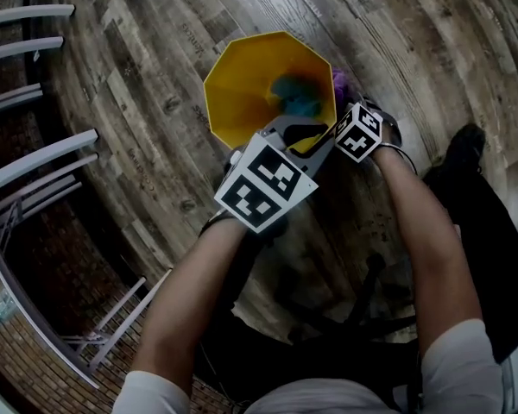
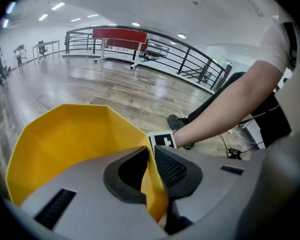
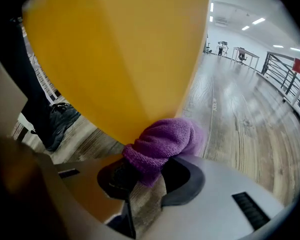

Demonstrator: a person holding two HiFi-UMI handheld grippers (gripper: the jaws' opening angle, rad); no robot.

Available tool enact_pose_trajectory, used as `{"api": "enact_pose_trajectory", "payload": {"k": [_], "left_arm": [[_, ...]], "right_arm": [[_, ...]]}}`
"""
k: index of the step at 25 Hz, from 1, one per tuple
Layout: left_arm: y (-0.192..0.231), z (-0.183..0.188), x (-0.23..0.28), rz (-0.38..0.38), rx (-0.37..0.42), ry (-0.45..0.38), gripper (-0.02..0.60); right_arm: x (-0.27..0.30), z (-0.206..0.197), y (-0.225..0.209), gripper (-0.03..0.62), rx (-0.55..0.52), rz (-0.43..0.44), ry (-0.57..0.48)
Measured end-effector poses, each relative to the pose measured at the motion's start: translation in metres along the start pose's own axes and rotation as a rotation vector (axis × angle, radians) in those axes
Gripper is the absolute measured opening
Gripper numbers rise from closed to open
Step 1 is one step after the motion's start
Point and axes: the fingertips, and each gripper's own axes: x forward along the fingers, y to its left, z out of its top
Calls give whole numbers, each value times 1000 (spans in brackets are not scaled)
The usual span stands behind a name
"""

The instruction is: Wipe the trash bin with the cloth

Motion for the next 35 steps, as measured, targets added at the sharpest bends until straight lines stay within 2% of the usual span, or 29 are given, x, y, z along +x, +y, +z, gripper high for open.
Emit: {"api": "enact_pose_trajectory", "payload": {"k": [7,12,18,24,26,31,35], "left_arm": [[1,5,2,-21,-16,-29,49],[1,6,1,-15,53,-13,55],[-1,8,-30,31,187,20,56],[-4,-31,-49,82,327,171,91],[-5,-43,-49,106,353,200,94],[-6,-46,-48,121,392,199,94],[-8,-55,-58,124,438,269,94]], "right_arm": [[36,-25,4,107,85,32,76],[31,-23,0,107,91,27,67],[-38,-3,-6,107,36,-20,-73],[-116,27,-5,107,-42,-71,-226],[-138,39,1,107,-76,-78,-280],[-172,56,18,107,-132,-87,-372],[-191,61,27,107,-129,-100,-423]]}}
